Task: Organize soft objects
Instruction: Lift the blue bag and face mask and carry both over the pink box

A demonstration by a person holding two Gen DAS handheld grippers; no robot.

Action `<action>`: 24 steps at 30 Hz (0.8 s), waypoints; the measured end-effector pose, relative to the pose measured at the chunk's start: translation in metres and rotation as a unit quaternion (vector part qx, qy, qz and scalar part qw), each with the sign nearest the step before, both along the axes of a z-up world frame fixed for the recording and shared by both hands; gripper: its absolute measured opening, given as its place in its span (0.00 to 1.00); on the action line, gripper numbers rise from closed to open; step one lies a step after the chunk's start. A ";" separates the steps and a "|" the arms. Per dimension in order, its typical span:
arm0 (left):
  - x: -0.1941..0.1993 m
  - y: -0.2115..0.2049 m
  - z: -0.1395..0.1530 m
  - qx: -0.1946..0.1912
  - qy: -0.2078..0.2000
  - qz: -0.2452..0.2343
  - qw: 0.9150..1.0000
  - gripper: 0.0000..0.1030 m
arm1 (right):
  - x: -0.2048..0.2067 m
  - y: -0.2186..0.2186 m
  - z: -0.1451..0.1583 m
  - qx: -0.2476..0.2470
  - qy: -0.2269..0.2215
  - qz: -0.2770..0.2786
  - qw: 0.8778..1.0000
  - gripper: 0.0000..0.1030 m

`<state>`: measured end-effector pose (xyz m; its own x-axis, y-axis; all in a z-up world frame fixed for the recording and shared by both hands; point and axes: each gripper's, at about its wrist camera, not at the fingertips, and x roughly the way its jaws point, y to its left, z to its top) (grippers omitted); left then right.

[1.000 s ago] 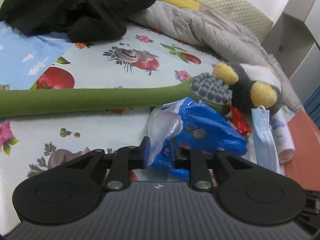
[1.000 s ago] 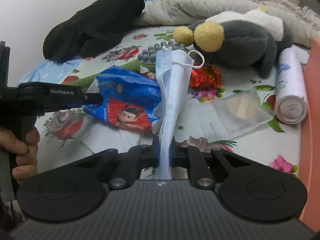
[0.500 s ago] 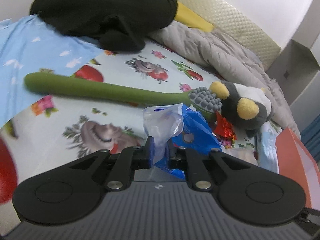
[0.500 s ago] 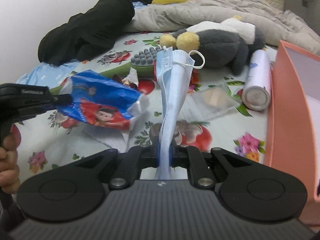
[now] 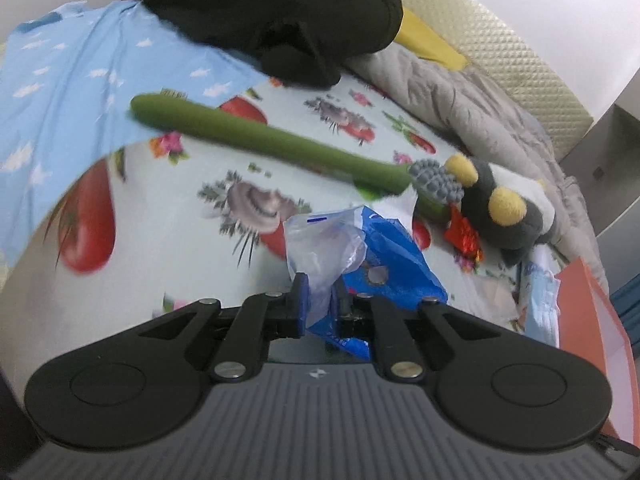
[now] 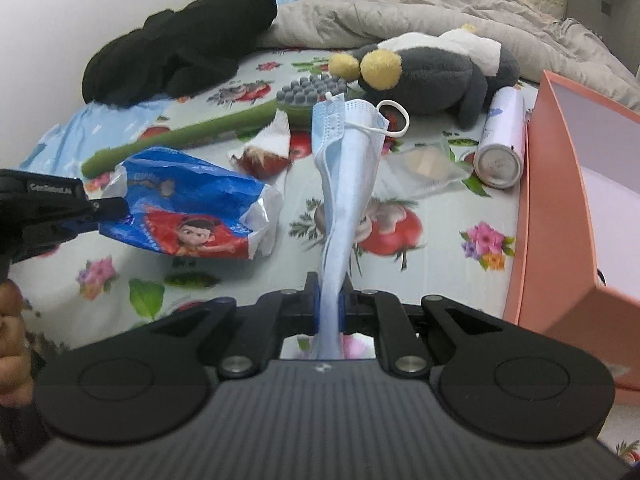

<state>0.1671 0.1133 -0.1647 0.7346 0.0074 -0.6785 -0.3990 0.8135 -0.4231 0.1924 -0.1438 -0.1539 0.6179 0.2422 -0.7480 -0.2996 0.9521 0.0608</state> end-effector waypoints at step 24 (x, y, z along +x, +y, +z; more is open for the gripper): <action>-0.049 -0.035 -0.018 -0.024 0.069 -0.131 0.989 0.49 | -0.026 -0.031 -0.021 0.026 0.033 -0.053 0.998 0.52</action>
<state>0.1184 0.0785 -0.1823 0.6073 -0.2056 -0.7674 -0.2336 0.8770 -0.4199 0.1669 -0.1744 -0.1751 0.5923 0.2182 -0.7756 -0.1916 0.9732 0.1275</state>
